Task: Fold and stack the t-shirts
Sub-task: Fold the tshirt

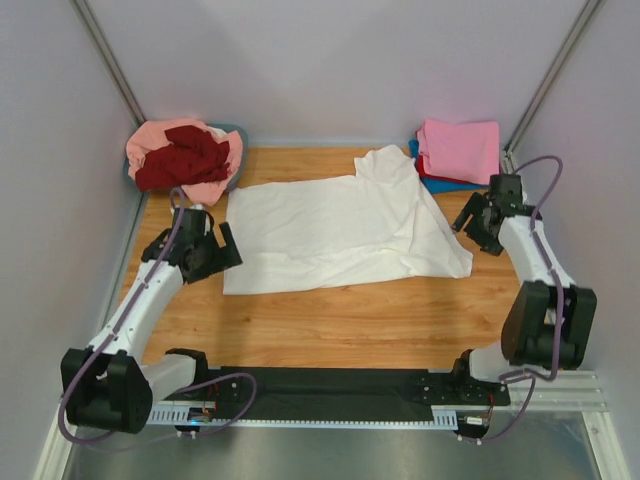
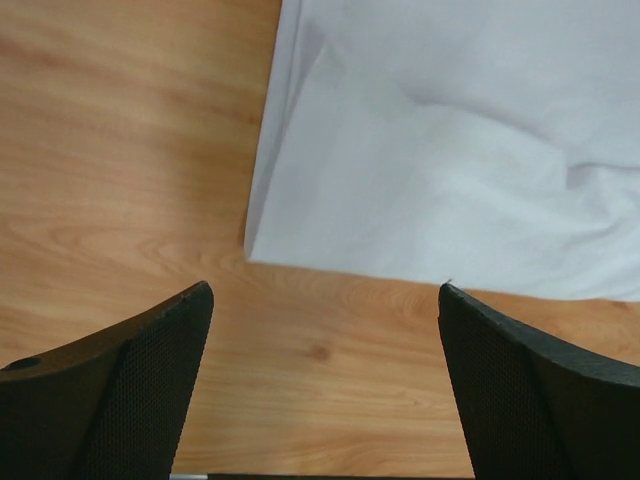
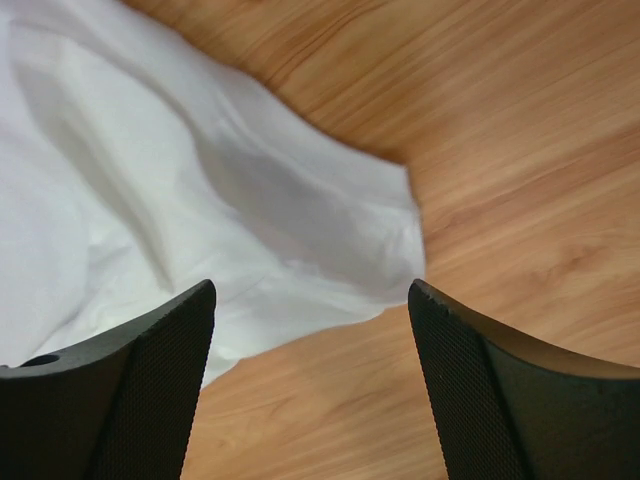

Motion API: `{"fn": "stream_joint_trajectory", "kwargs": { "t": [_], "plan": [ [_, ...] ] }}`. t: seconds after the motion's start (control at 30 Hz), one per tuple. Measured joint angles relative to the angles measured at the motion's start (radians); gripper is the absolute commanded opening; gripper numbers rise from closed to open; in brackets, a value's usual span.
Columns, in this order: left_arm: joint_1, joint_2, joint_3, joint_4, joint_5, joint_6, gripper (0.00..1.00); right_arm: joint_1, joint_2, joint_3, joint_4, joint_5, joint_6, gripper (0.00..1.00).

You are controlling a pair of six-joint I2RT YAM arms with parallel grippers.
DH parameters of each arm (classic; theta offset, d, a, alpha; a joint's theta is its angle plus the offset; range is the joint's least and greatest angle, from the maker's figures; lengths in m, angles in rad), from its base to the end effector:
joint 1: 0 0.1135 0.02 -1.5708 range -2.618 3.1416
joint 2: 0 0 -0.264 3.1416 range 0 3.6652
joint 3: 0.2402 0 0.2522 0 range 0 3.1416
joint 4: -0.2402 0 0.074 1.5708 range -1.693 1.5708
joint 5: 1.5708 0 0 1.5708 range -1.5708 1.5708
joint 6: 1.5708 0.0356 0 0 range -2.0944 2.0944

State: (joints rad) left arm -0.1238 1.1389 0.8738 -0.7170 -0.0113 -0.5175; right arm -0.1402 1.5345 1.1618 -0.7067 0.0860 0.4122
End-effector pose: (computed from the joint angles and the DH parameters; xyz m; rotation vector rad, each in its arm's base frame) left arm 0.2208 -0.0271 0.2558 -0.5069 2.5193 -0.2318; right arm 0.3086 -0.0466 0.2475 0.7483 2.5354 -0.0228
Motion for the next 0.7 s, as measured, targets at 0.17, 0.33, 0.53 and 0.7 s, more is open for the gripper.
{"fn": "stream_joint_trajectory", "kwargs": {
  "t": [0.17,0.33,0.53,0.7],
  "plan": [
    [0.002,-0.089,-0.234,0.071,0.037,-0.122,1.0,0.023,-0.276,-0.285,0.093,-0.176,0.115,0.8],
    [0.002,-0.071,-0.327,0.174,0.067,-0.206,1.0,0.005,-0.288,-0.43,0.143,-0.267,0.172,0.78],
    [0.002,-0.01,-0.35,0.268,0.066,-0.245,1.0,-0.093,-0.185,-0.456,0.201,-0.343,0.196,0.77],
    [0.002,0.019,-0.349,0.323,0.047,-0.262,1.0,-0.148,-0.099,-0.453,0.249,-0.358,0.232,0.76]
  ]
}}
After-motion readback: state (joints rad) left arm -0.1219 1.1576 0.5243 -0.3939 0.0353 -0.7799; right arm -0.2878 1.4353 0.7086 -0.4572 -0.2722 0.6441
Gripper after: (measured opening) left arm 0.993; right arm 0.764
